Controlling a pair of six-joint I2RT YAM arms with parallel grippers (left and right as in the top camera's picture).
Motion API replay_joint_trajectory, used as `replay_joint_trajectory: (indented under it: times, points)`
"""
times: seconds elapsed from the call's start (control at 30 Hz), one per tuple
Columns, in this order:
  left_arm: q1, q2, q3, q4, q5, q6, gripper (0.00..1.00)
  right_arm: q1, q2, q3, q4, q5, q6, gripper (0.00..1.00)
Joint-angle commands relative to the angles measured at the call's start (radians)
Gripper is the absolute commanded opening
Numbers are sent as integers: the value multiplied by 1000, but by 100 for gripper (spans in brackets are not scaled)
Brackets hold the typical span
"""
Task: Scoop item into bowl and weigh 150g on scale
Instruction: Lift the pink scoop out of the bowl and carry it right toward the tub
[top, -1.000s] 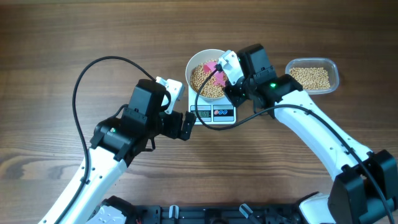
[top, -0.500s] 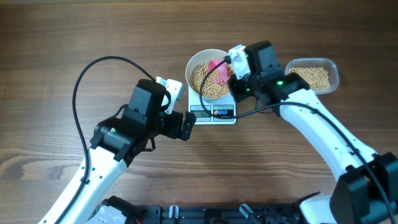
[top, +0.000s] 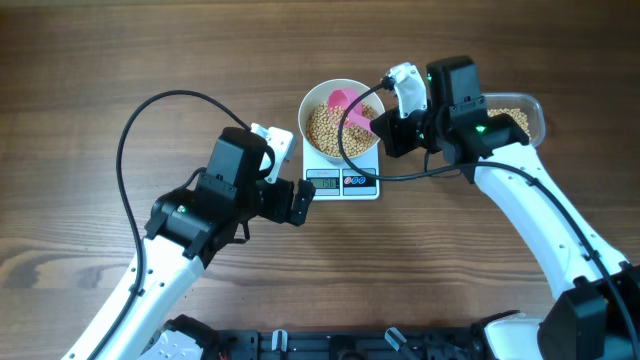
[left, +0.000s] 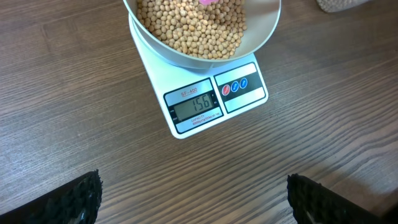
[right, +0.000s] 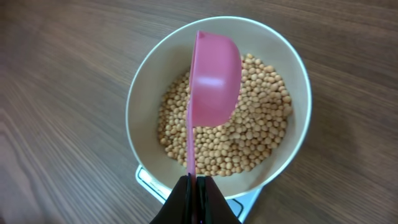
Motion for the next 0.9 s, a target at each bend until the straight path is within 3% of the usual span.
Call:
replay_joint_trajectory:
  times: [0.0,0.43,0.87]
  points:
    - [-3,4,4,2,9,20,100,-14,-50,21,2,-105,23,4]
    - [-3,4,4,3,9,20,100,-203,-117,21,-4,-431,162,4]
    - [-3,4,4,3,9,20,100,-510,-117,21,66,-558,317,4]
